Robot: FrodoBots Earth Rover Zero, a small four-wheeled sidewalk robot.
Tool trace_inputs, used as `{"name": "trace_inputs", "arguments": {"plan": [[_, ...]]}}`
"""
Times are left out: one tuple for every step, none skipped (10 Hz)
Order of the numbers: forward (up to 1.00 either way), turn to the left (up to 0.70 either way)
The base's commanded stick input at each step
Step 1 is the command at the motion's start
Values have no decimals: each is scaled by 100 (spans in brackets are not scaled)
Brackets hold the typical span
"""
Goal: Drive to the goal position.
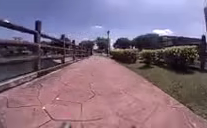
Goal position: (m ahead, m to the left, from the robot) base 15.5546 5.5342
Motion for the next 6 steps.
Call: {"name": "trace_inputs", "arguments": {"plan": [[70, 0], [70, 0], [70, 0], [70, 0], [70, 0], [70, 0]]}}
